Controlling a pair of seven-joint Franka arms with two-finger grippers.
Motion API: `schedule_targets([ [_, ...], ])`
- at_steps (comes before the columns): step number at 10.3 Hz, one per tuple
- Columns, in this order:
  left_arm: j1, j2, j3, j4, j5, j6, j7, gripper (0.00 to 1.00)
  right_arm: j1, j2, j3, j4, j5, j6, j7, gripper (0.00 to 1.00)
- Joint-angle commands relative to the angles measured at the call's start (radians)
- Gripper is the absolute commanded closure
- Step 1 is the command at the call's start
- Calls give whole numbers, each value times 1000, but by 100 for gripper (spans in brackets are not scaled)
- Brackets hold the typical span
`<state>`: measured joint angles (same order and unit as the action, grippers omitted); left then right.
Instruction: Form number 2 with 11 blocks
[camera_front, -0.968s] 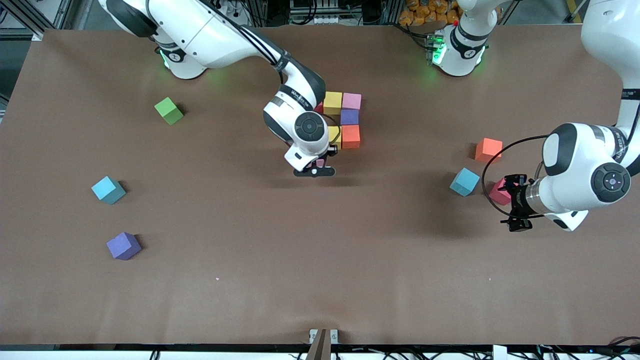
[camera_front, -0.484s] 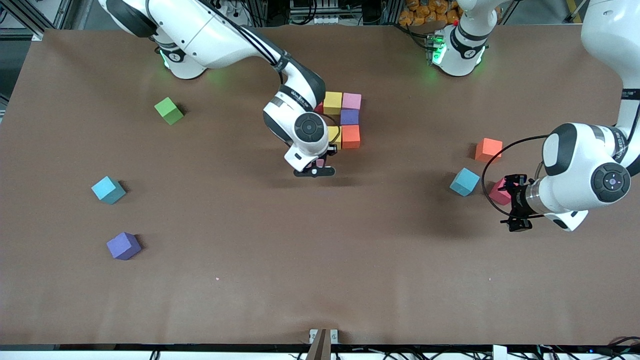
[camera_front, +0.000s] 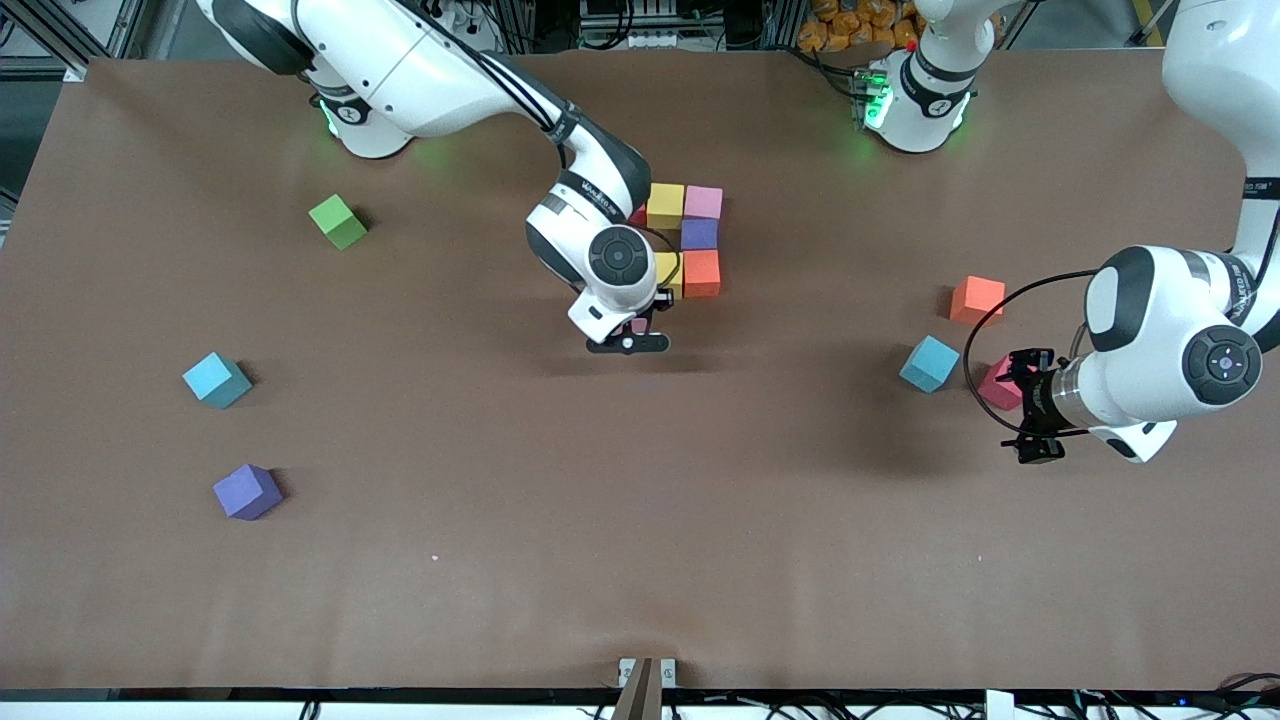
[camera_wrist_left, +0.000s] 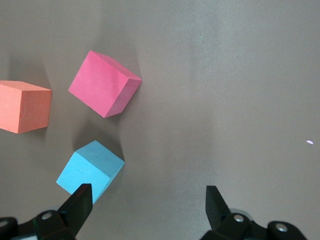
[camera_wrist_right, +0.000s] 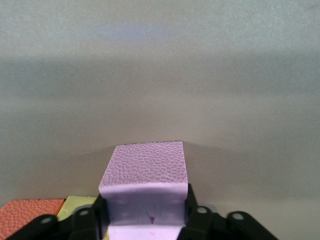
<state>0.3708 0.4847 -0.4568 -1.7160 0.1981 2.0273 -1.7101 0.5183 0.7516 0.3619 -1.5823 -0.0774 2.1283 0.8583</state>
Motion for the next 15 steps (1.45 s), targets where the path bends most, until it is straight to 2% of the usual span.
schedule_targets([
  [1,11,0,-10,7,-2,-1,18,0,-7,18,5,8,15,-5,34,0],
  [2,10,0,-10,7,-2,-1,18,0,-7,17,6,16,16,-7,45,0],
  [4,11,0,-10,9,-2,-1,18,0,-9,14,5,74,91,-22,74,0],
  [7,13,0,-10,9,-2,-1,18,0,-23,5,0,184,165,-160,76,0],
  [11,16,-3,-10,39,-2,-2,35,0,-79,-37,-3,229,166,-316,73,0],
  [15,4,-11,-17,39,-5,-9,27,0,-236,-118,-29,225,169,-454,67,0],
])
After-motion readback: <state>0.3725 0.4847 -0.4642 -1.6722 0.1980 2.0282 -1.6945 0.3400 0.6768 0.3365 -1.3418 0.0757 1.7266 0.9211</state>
